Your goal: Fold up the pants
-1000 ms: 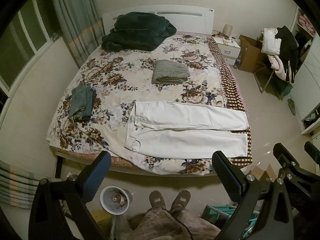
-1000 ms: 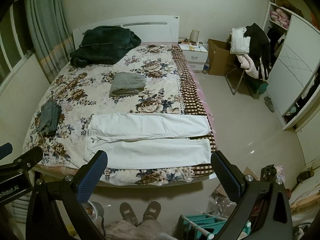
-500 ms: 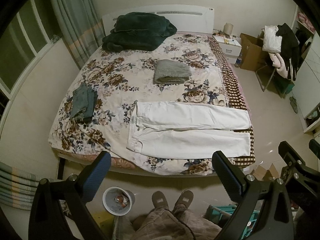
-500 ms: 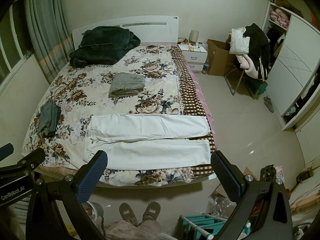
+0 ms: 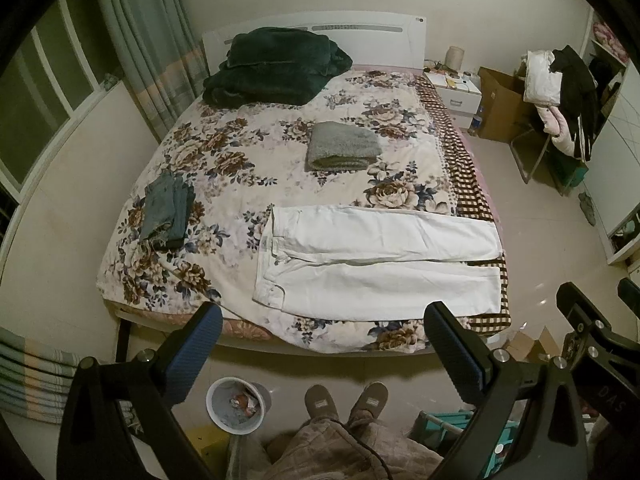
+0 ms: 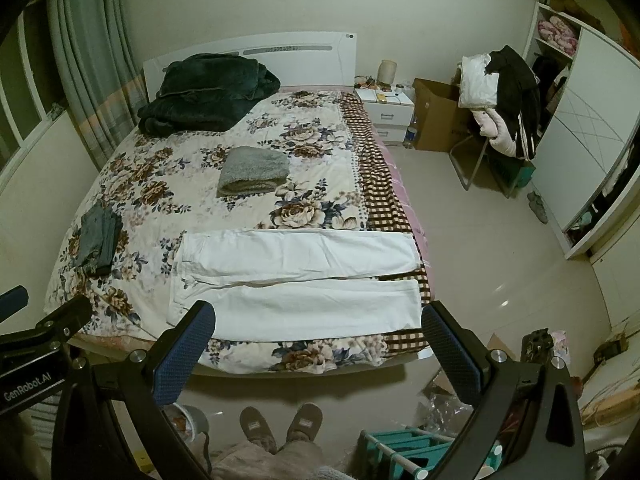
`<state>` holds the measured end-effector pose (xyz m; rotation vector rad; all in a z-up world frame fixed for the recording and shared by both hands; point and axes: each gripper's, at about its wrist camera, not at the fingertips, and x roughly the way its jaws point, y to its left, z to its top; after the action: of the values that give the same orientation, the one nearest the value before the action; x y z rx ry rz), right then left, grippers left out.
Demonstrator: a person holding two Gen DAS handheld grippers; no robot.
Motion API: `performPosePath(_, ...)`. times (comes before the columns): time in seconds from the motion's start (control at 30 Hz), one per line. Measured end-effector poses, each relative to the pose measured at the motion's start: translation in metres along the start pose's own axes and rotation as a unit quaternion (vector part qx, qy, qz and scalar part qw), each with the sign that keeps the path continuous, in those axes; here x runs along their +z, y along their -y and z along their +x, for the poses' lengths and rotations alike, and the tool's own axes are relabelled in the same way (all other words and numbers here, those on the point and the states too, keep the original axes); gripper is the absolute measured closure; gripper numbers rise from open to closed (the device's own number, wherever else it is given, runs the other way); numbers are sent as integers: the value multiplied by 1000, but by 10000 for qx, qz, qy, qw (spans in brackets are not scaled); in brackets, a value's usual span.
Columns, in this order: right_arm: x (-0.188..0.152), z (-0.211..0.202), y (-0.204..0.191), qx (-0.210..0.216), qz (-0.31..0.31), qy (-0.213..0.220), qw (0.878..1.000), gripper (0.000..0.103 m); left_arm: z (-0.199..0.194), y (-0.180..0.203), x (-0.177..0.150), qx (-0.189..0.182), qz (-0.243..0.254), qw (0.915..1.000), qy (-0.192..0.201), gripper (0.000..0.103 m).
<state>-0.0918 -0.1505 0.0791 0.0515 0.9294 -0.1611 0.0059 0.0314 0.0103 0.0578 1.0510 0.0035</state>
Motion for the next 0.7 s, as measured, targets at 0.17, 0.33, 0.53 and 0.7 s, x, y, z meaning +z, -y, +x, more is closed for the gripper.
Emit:
performPosePath(0.17,1,0,-1,-3,-11,5,10000,0,0,1,0,8,11,10000,2,0)
performPosePath(0.33,0,0,0,-5,-8,-2,10000,0,0,1,0,10,7,10000,3,0)
performPosePath(0.53,-1,0,0,-3,15,8,10000,0,1,4,2,9,11,10000,4,0)
performPosePath(0.7,1,0,0,-1,21,7,10000,0,1,3,2,21,9,10000,7,0)
